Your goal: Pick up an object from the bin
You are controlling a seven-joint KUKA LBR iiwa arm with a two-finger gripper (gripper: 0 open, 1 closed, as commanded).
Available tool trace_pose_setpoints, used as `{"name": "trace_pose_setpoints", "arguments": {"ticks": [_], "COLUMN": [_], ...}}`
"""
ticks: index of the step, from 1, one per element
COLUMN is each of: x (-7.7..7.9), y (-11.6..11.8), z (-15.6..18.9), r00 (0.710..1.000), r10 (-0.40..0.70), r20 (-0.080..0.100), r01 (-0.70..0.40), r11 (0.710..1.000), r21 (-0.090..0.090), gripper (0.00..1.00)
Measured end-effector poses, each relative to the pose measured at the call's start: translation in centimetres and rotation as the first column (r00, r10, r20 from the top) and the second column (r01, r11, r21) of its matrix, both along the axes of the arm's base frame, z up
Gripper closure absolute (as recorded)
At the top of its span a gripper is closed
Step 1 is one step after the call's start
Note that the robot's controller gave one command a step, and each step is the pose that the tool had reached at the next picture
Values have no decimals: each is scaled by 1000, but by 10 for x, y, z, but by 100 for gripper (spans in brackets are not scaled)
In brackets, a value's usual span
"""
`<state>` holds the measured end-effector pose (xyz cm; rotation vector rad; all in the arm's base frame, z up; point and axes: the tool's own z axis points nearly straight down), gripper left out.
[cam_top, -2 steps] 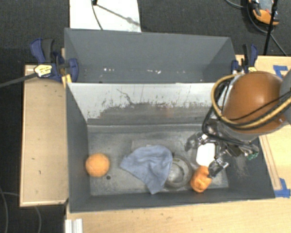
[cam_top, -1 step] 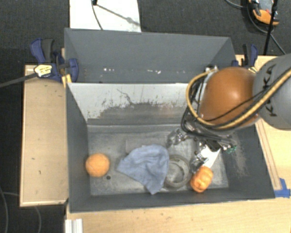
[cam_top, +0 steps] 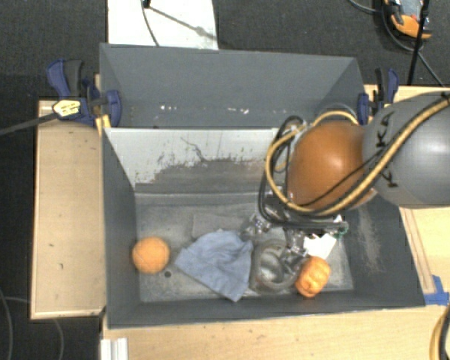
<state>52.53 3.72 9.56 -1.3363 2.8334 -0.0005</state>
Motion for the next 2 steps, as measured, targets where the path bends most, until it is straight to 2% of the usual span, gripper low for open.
{"name": "trace_pose_setpoints", "arguments": {"ticks": [1,2], "x": [-2,-2], "y": [-2,-2], "z": [5,5], "r00": [1000,1000], "r10": [19,19], "r20": [-12,-12], "r01": [-19,-19], "r11": [1000,1000], "r21": [-5,-5], "gripper": [100,100]}}
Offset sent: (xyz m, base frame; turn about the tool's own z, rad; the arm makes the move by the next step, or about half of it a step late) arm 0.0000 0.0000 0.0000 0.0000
